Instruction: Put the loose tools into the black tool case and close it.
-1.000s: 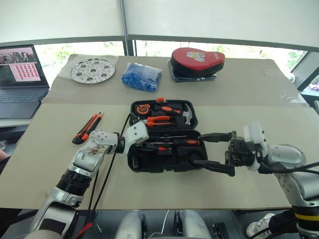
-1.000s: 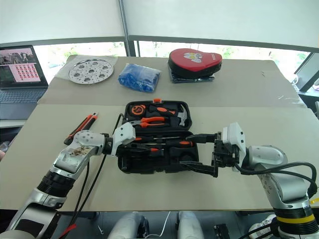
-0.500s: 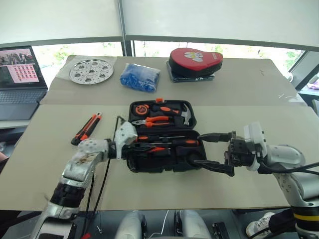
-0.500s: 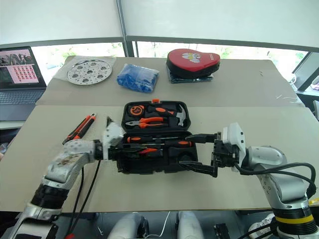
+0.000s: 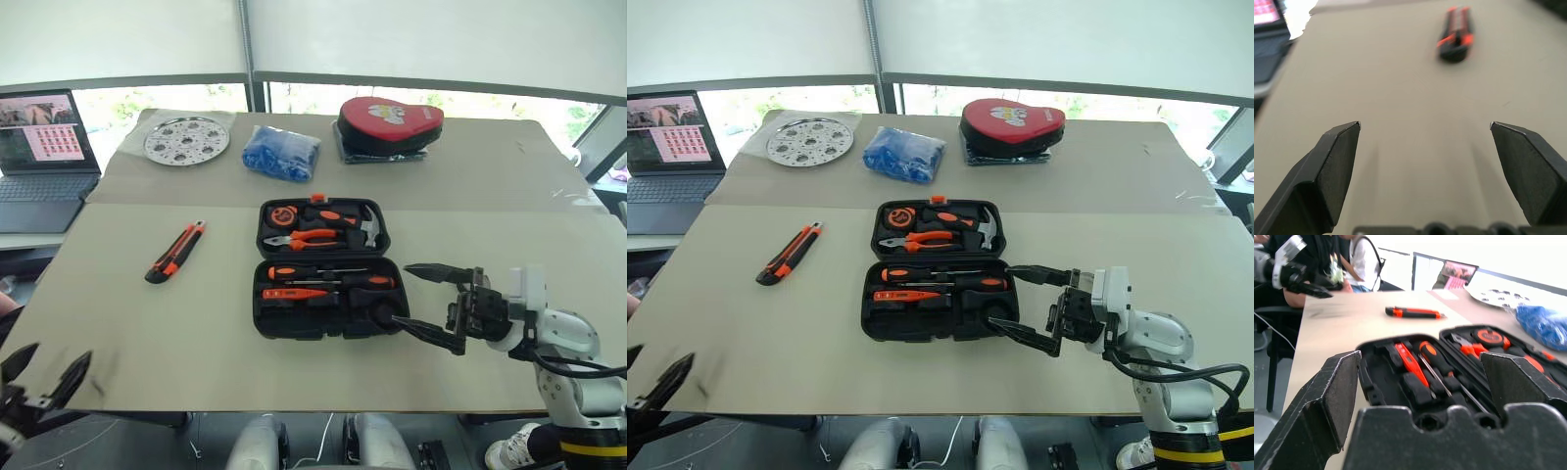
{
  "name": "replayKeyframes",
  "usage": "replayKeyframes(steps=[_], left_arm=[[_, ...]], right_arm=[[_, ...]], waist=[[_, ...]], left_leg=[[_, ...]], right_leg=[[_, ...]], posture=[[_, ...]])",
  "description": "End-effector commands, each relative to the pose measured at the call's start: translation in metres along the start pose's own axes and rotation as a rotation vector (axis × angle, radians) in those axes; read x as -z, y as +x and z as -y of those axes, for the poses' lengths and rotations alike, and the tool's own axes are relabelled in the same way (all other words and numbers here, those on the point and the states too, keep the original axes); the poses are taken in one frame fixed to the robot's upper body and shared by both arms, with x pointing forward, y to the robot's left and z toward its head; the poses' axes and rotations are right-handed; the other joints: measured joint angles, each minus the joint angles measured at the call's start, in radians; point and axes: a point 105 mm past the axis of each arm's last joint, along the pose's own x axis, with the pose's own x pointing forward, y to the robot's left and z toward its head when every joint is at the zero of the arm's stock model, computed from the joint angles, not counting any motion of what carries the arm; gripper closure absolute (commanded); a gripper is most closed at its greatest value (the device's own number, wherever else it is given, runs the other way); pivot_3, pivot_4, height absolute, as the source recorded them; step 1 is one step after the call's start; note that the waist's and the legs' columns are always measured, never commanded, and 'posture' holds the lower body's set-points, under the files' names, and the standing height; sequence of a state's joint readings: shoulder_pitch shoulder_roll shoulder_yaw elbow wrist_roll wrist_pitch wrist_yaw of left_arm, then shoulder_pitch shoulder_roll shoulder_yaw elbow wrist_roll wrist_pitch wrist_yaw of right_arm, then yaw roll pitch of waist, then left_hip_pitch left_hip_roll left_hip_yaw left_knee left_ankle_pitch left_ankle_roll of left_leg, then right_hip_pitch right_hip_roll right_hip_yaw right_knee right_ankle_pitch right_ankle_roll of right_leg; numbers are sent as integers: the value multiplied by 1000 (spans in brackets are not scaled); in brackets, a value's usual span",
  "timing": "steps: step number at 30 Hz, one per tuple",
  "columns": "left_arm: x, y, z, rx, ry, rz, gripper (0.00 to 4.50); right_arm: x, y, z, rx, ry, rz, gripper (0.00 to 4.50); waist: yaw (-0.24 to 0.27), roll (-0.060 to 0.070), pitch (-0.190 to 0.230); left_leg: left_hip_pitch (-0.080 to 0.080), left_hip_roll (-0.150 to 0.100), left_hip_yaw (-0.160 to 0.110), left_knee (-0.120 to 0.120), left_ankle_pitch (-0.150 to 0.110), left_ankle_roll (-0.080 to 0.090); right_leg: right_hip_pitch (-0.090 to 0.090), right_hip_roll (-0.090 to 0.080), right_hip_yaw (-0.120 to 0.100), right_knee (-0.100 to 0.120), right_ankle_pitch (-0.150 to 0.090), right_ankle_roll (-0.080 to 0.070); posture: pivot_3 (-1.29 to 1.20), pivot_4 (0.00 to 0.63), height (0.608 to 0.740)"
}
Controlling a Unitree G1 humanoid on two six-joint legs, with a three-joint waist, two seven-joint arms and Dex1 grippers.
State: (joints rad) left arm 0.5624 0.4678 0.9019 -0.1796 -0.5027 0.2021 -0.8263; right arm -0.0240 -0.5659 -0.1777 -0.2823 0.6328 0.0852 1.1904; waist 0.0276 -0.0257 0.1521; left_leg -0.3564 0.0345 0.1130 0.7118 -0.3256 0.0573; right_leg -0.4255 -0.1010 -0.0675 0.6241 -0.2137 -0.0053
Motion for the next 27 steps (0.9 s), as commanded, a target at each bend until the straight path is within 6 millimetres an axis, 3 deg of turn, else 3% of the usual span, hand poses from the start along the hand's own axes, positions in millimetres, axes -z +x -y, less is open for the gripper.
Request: replayKeyframes(steps=[1,4,6,9,14,18,20,22,27], left_arm=[[-23,19,7,29,-8,49,87],[-39,45,13,40,-8,51,87],[-52,76,24,89,-82,36,87],[-75,115,48,205,-1,7,87],[-76,179,55,227,24,-116,87],[-72,206,55,209,67,-158,87],[-70,213,64,256,32,-160,87],[-66,215,76,325,15,-182,628],[-54,212,74,330,36,-237,2368]], right_arm=[[-21,7,3,44,-45,104,0],[-26,13,2,33,-58,128,0],[-28,18,0,22,-60,131,0],[-29,21,-1,4,-60,124,0],[-29,27,1,2,-74,118,0],[-31,32,1,1,-77,138,0],[-32,34,0,-2,-79,150,0],[-33,35,-1,1,-83,158,0],[-35,30,0,24,-102,161,0]], waist=[[6,0,0],[16,1,0],[13,0,0],[10,0,0],[-16,1,0],[-30,0,0],[-33,0,0],[-33,0,0],[-26,0,0]], left_leg=[[1,0,0,0,0,0],[1,0,0,0,0,-1],[1,0,1,0,1,-1],[1,-1,0,0,2,-3],[2,-1,2,-2,7,-13],[2,0,2,-2,8,-15],[1,0,2,-4,8,-16],[0,0,2,-5,8,-16],[-1,-1,2,-6,7,-15]], right_leg=[[0,-1,0,0,0,0],[0,-1,-1,1,0,0],[1,-1,0,2,3,3],[2,1,0,3,4,4],[1,5,1,4,4,4],[0,9,2,3,3,3],[-1,9,2,2,3,3],[-2,9,1,3,3,3],[-1,8,1,3,3,4]], posture=[[0,150,740],[0,150,740],[0,150,740],[0,150,740],[0,150,740],[0,150,740],[0,150,740],[0,150,740],[0,150,740]])
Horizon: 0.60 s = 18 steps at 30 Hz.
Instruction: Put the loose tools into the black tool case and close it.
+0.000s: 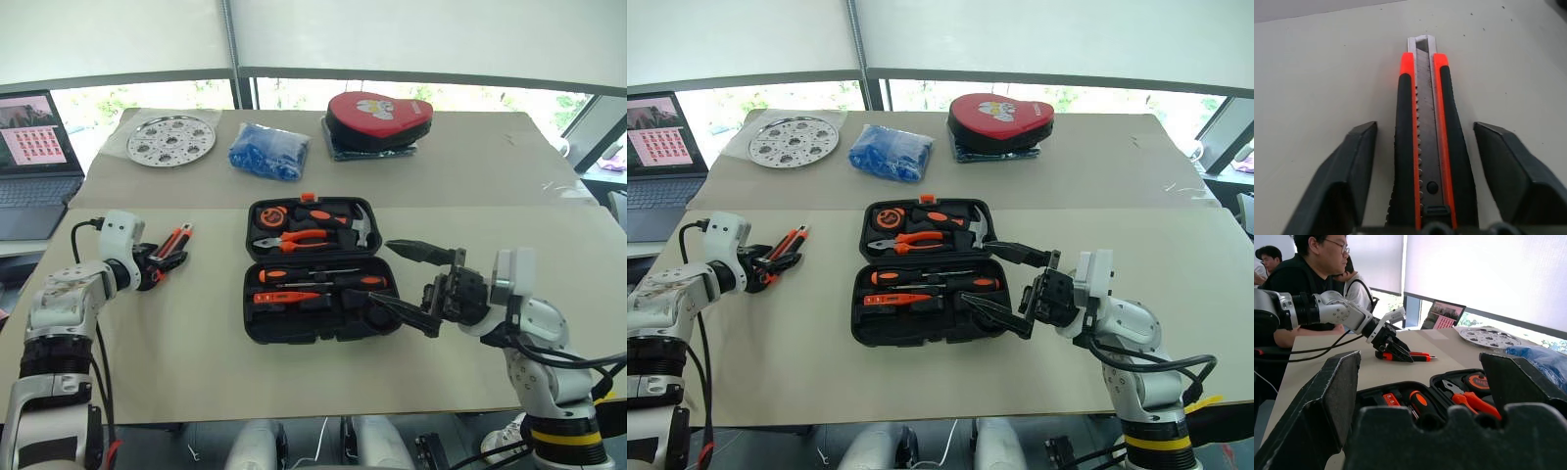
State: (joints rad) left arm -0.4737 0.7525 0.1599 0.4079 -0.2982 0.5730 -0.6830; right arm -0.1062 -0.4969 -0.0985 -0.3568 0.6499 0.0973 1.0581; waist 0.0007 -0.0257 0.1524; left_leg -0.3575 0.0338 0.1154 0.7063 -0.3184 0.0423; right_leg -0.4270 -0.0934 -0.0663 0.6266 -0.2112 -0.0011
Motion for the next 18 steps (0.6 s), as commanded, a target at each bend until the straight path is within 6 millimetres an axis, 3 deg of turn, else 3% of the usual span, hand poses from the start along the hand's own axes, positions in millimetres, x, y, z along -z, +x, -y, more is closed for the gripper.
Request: replayKeyframes(steps=[1,3,5,7,10,12,15,18], left_arm=[[7,-3,0,19,15,-29,2737],[5,-6,3,45,28,-7,2876],[-34,-17,19,134,191,198,2877],[-53,-38,66,403,420,275,2877],[-45,-53,120,701,576,221,2877],[-40,-59,163,877,635,204,2877],[-35,-54,200,958,645,174,2877],[-30,-41,225,969,666,128,2877]], right_arm=[[-15,-2,0,11,-73,35,0],[-16,-4,0,15,-77,35,0],[-22,-13,3,36,-103,22,0],[-27,-25,6,43,-108,-22,0],[-25,-40,4,13,-92,-118,0],[-20,-52,5,1,-73,-200,0],[-13,-62,2,-26,-47,-287,0],[-7,-65,-1,-43,-19,-336,0]], waist=[[2,0,0],[3,0,0],[4,0,0],[6,-2,1],[16,-3,1],[22,-1,1],[24,-1,1],[20,-1,2]], left_leg=[[0,0,0,0,0,0],[1,0,0,0,0,0],[1,0,0,0,0,0],[-1,1,0,0,0,0],[-13,0,-1,5,0,0],[-12,0,-1,6,0,0],[-11,-1,0,7,-1,2],[-11,-2,-1,7,-1,2]], right_leg=[[0,0,0,-1,0,0],[0,-1,1,-1,0,1],[0,-1,1,-1,-1,1],[-2,-1,1,-1,-1,1],[-12,-3,-1,2,0,0],[-11,-3,-1,0,0,1],[-9,-3,1,0,0,1],[-9,1,3,1,0,1]], posture=[[0,150,740],[0,150,740],[0,150,740],[0,150,740],[0,150,740],[0,150,740],[0,150,740],[0,150,740]])
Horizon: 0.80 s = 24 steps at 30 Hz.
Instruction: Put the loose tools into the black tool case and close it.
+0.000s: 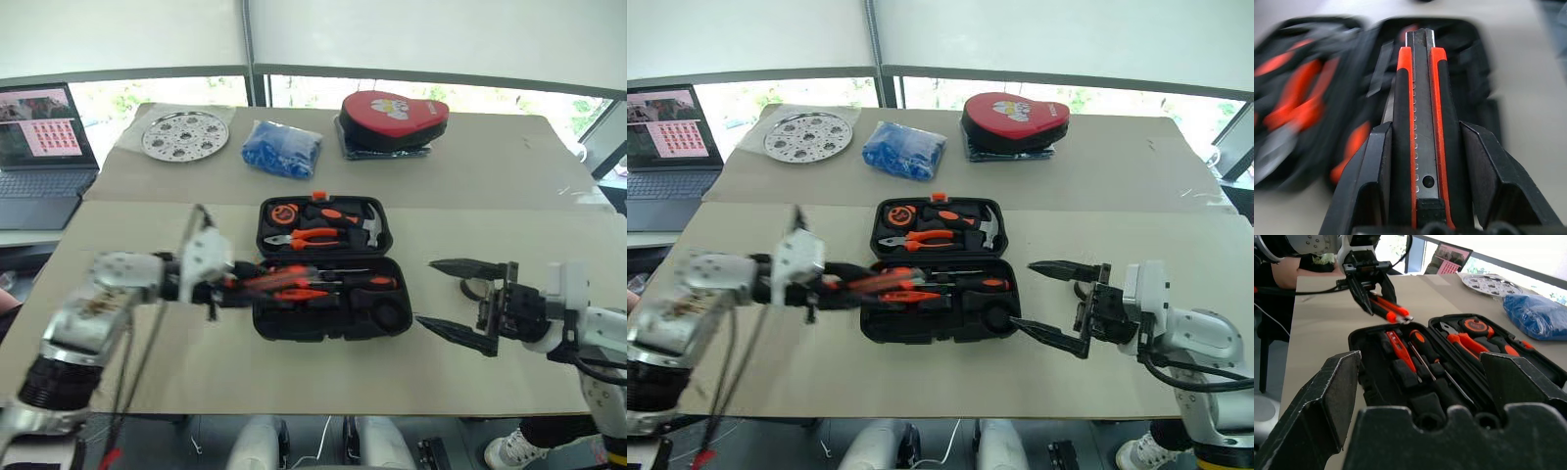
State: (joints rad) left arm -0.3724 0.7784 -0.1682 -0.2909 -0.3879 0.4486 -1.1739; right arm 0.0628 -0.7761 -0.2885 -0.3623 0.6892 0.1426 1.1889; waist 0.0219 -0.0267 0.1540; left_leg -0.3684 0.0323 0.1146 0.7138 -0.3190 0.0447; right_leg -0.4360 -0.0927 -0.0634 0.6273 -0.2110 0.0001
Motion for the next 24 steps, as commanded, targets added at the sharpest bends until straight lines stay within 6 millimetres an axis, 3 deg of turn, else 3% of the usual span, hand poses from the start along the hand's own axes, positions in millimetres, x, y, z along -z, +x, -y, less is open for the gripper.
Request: replayKeyframes(steps=[1,4,9,18,24], left_arm=[[-7,30,-3,-4,45,-69,2877],[-2,49,-4,9,61,-136,2877],[-5,62,3,42,43,-147,2877],[9,44,9,68,30,-249,2877],[13,48,12,92,20,-251,2877]], right_arm=[[1,-2,-3,-23,13,-49,0],[4,0,-6,-29,26,-71,0],[3,-1,-9,-24,25,-72,0],[4,-3,-9,-4,23,-73,0],[5,-1,-7,-2,24,-71,0]], waist=[[-3,0,0],[-4,-1,0],[-8,-1,0],[-9,-1,0],[-7,-1,0]], left_leg=[[0,0,0,0,0,0],[0,-1,-1,0,0,0],[0,0,-1,0,1,0],[0,1,-2,1,0,0],[0,1,-2,1,0,0]], right_leg=[[0,1,0,0,0,0],[0,1,0,1,1,-1],[0,1,1,1,0,-1],[0,1,1,1,0,0],[0,0,1,1,0,0]], posture=[[0,150,740],[0,150,740],[0,150,740],[0,150,740],[0,150,740]])
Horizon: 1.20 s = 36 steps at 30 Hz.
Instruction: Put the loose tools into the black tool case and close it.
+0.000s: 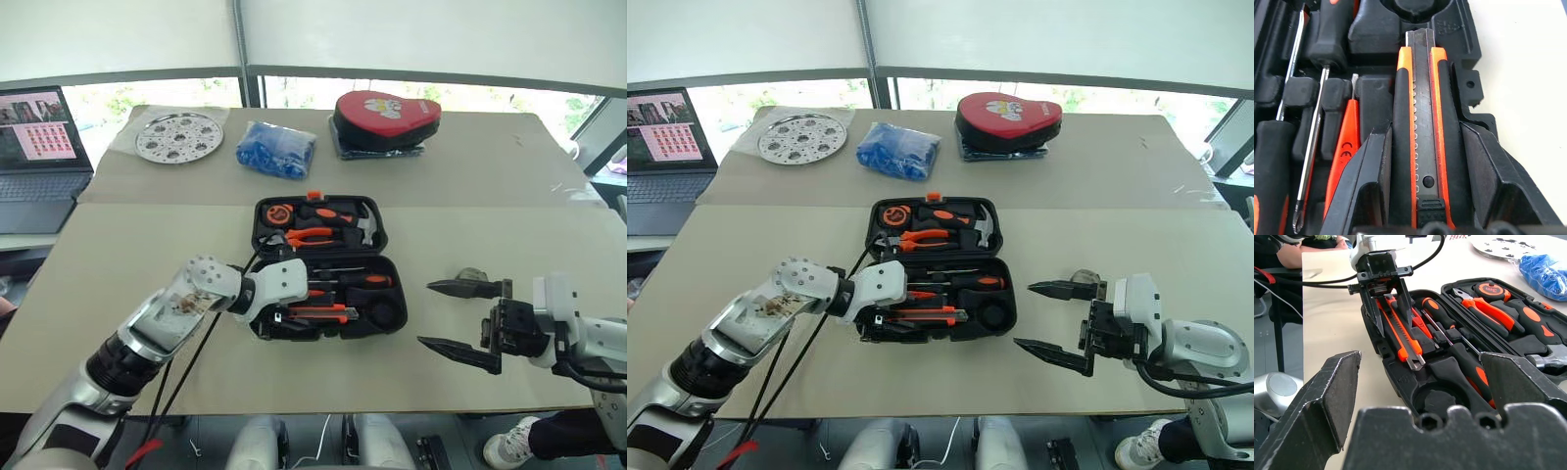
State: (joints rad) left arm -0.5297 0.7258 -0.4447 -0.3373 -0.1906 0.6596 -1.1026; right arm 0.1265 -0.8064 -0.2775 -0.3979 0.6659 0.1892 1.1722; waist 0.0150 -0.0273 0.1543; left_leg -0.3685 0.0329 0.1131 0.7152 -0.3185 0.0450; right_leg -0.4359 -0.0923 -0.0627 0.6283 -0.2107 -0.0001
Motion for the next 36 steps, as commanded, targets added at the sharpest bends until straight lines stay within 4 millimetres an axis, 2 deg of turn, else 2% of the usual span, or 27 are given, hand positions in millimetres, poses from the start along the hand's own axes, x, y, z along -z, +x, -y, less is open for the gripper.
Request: replayKeyframes(steps=[1,6,15,16,17,19,21,23,27,30,31,32,36], left_arm=[[2,4,5,29,-14,-1,2877],[2,11,-2,-6,-55,15,2877],[0,16,5,18,-83,46,2877],[-2,17,5,19,-88,62,1861],[-6,16,2,-1,-76,89,1646],[-11,15,-3,-38,-55,133,932],[-29,5,-18,-115,-34,282,227],[-43,-10,-24,-134,-45,426,227],[-36,-28,-23,-123,-29,482,227],[-12,-33,-23,-122,-22,408,949],[-7,-33,-21,-113,-2,389,1478],[-4,-33,-17,-93,4,389,1700],[5,-32,-7,-54,15,370,3288]], right_arm=[[-8,1,3,10,-37,12,0],[-7,2,2,6,-33,11,0],[-6,6,-2,0,-21,21,0],[-6,7,-3,0,-20,22,0],[-5,7,-3,1,-16,26,0],[-5,8,-4,0,-13,29,0],[-5,9,-5,-1,-7,34,0],[-4,10,-5,0,0,38,0],[-3,10,-4,7,5,41,0],[-2,10,-3,18,7,46,0],[-2,10,-3,20,8,47,0],[-1,11,-3,21,10,48,0],[1,10,-3,31,17,48,0]], waist=[[1,0,0],[10,0,0],[23,0,0],[23,0,0],[24,0,0],[28,1,0],[29,1,0],[27,0,0],[15,1,0],[8,1,0],[6,1,0],[6,1,0],[10,1,0]], left_leg=[[0,0,0,0,0,0],[0,0,0,1,0,0],[1,0,-1,5,-2,5],[1,0,-1,5,-2,5],[1,0,-1,5,-2,5],[2,-1,-2,6,-2,5],[2,-1,-3,7,-3,6],[1,-1,-4,9,-4,8],[1,0,-4,12,-5,9],[1,0,-4,11,-4,8],[1,0,-4,11,-4,8],[1,0,-4,11,-4,8],[1,0,-4,11,-5,9]], right_leg=[[0,0,0,0,0,0],[1,0,0,0,0,0],[5,-1,0,-1,0,1],[5,-1,0,-1,0,1],[5,-1,0,-1,0,1],[7,-1,-1,-1,0,2],[10,-1,-1,-2,0,2],[10,-2,-1,-2,1,3],[9,-2,-1,-2,1,4],[10,-1,-1,-1,1,4],[10,-1,-1,-1,1,4],[10,-1,-2,-1,1,4],[10,-2,-2,-1,1,4]], posture=[[0,150,740],[0,150,740],[0,150,740],[0,150,740],[0,150,740],[0,150,740],[0,150,740],[0,150,740],[0,150,740],[0,150,740],[0,150,740],[0,150,740],[0,150,740]])
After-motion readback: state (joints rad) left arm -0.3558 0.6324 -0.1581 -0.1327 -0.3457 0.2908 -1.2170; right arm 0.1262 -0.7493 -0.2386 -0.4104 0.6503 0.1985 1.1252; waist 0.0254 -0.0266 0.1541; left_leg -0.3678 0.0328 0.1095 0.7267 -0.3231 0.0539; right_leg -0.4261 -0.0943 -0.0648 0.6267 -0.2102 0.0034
